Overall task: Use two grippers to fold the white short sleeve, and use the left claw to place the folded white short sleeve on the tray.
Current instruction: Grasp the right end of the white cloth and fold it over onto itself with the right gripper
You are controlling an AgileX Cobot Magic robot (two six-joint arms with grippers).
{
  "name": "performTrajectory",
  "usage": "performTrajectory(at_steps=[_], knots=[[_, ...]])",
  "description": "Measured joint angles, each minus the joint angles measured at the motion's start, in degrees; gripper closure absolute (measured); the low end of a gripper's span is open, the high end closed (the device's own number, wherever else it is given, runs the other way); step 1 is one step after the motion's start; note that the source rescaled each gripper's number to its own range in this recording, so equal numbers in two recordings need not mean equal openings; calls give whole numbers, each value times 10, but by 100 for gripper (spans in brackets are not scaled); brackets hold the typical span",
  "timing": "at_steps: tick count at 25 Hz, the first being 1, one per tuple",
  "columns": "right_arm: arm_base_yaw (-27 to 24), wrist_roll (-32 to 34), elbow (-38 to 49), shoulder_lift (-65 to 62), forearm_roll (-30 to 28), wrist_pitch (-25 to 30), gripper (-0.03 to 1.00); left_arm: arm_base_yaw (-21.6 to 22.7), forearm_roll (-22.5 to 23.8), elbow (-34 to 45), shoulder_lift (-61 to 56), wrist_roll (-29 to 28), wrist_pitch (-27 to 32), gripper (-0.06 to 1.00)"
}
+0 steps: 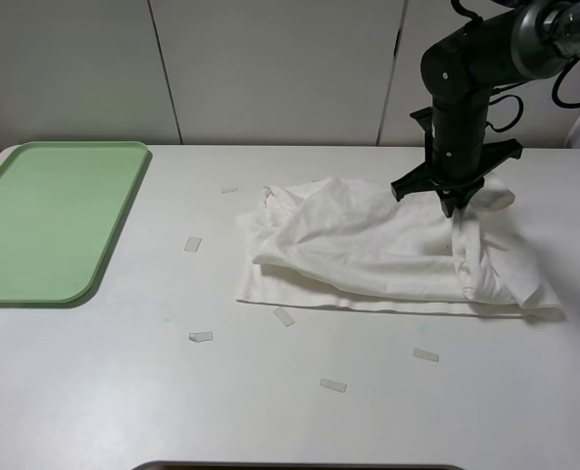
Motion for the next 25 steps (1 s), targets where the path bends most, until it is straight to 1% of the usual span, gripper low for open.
performTrajectory(at_steps=[2,4,5,6,7,8,9,12,16,20,23,25], knots=[[1,9,0,4,8,-9,89,0,0,0,0,0,0,0],[1,19,0,5,11,-17,72,0,0,0,0,0,0,0],[2,26,0,5,13,-22,57,0,0,0,0,0,0,0],[2,35,-2,5,19,-27,40,0,0,0,0,0,0,0],[2,43,-2,5,25,-33,24,0,0,0,0,0,0,0],[2,43,-2,5,25,-33,24,0,0,0,0,0,0,0],[2,47,-3,5,32,-36,13,0,0,0,0,0,0,0],[2,49,-3,-9,50,-40,-1,0,0,0,0,0,0,0],[2,49,-3,-56,49,-40,-3,0,0,0,0,0,0,0],[-2,49,-3,-103,23,-36,-3,0,0,0,0,0,0,0],[-27,49,-4,-113,-4,-19,-3,0,0,0,0,0,0,0],[-50,43,-4,-112,-8,-13,-3,0,0,0,0,0,0,0]])
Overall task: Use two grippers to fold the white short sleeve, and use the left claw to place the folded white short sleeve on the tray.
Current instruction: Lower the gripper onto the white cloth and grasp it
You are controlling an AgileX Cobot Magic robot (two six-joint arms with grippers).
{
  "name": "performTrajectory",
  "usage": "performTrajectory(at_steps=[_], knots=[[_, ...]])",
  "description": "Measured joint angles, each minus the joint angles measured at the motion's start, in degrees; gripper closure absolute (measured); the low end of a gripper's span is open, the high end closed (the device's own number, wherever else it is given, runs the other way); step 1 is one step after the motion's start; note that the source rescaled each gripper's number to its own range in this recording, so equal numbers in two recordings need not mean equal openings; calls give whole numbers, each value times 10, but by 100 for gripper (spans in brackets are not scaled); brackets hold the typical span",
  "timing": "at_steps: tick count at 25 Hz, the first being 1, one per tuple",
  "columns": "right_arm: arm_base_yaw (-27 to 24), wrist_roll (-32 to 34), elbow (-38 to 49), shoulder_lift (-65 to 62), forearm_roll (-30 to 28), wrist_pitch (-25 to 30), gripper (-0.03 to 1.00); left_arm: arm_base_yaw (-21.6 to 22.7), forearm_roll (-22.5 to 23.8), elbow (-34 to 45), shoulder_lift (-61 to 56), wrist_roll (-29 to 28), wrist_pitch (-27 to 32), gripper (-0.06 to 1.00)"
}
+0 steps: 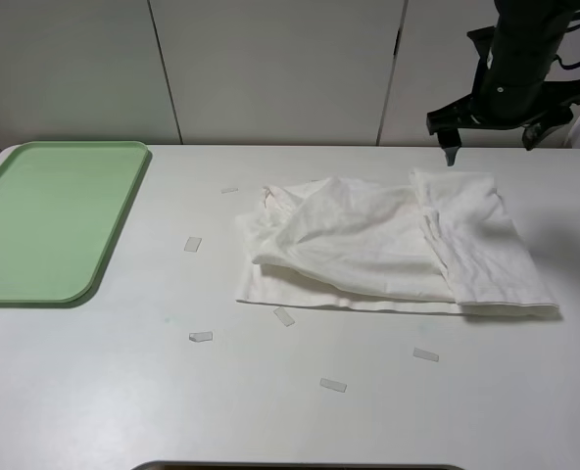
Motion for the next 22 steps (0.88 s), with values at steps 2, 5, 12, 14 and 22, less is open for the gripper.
performTrajectory(at_steps=[2,5,12,14,22], knots=[[-19,-9,0,0,-1,-1,-3,0,0,0,0,0,0,0],[-38,-26,0,0,-3,-8,-3,0,0,0,0,0,0,0],[-48,-84,0,0,1,-3,-3,0,0,0,0,0,0,0],[-48,-98,0,0,9,15,-3,0,0,0,0,0,0,0],[-48,-183,0,-6,78,128,-3,0,0,0,0,0,0,0]])
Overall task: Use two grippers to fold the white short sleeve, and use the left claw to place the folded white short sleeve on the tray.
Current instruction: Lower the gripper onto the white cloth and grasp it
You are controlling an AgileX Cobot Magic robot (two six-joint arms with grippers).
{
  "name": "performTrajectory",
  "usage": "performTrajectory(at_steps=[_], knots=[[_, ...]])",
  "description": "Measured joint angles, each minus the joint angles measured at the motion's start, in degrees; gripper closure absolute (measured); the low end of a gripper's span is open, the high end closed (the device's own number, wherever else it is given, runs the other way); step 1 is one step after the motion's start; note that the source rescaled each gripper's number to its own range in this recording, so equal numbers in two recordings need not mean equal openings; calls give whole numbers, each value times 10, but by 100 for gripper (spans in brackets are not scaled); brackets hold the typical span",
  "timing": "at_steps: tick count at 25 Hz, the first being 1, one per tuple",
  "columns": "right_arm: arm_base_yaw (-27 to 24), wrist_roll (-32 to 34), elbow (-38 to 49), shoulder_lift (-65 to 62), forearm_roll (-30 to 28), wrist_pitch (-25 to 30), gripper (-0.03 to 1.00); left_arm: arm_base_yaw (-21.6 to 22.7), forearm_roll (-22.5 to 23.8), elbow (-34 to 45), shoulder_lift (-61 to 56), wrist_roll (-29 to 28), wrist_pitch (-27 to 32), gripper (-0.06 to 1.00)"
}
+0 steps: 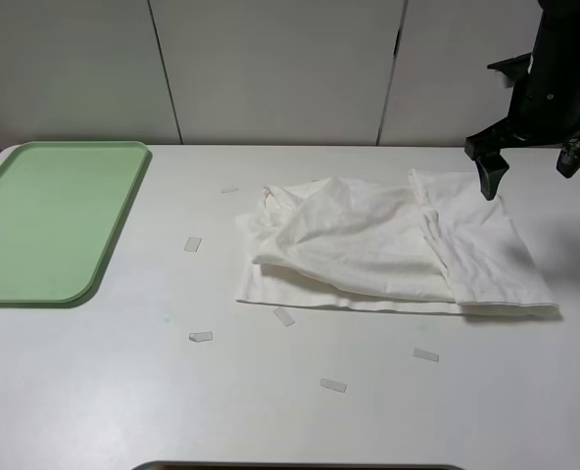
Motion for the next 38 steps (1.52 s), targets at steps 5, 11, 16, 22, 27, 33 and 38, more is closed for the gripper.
performTrajectory(at_steps=[5,11,16,22,27,33,38], knots=[[0,-22,0,-42,37,10,-3,0,0,0,0,0,0,0],[0,-35,5,-128,66,11,-3,0,0,0,0,0,0,0],[0,-37,78,-233,79,12,-3,0,0,0,0,0,0,0],[0,-37,168,-325,80,13,-3,0,0,0,0,0,0,0],[0,-37,225,-399,80,14,-3,0,0,0,0,0,0,0],[0,-37,285,-500,95,14,-3,0,0,0,0,0,0,0],[0,-37,316,-559,107,15,-3,0,0,0,0,0,0,0]])
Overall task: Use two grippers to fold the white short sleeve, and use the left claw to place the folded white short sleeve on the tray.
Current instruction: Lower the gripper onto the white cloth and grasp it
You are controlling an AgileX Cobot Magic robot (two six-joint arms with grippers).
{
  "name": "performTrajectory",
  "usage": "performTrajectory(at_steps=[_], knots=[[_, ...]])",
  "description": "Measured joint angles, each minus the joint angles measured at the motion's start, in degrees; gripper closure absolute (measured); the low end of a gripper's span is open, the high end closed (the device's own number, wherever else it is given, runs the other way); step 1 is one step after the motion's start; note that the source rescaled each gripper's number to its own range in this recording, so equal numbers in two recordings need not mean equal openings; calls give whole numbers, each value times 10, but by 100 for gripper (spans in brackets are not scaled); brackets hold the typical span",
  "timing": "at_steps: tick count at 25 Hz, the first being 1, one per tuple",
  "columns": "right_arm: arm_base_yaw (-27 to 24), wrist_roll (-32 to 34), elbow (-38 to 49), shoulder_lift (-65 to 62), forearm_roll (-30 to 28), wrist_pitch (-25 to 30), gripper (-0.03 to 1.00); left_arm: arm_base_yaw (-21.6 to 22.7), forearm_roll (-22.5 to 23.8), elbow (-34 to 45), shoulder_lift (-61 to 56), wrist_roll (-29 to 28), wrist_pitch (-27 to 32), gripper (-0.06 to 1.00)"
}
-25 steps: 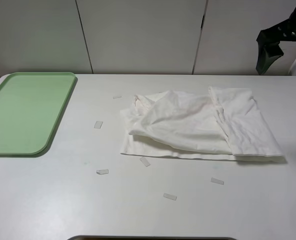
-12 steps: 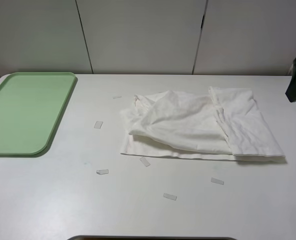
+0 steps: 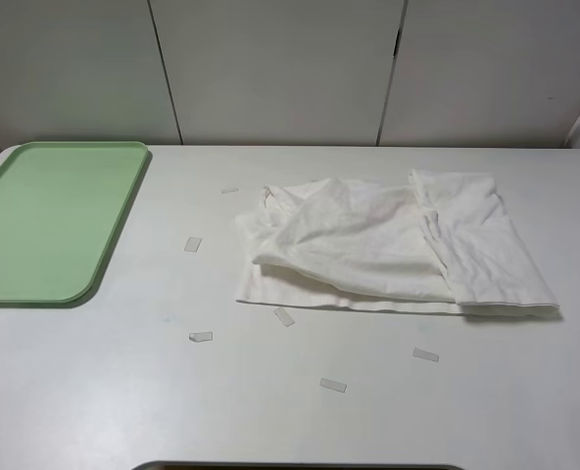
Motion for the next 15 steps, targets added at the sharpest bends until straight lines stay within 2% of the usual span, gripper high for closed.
performTrajectory(at_steps=[3,10,15], knots=[[0,0,30,-50,1,-8,-3,0,0,0,0,0,0,0],[-5,0,140,-233,1,-100,-3,0,0,0,0,0,0,0],[-55,0,223,-351,7,-132,-3,0,0,0,0,0,0,0]])
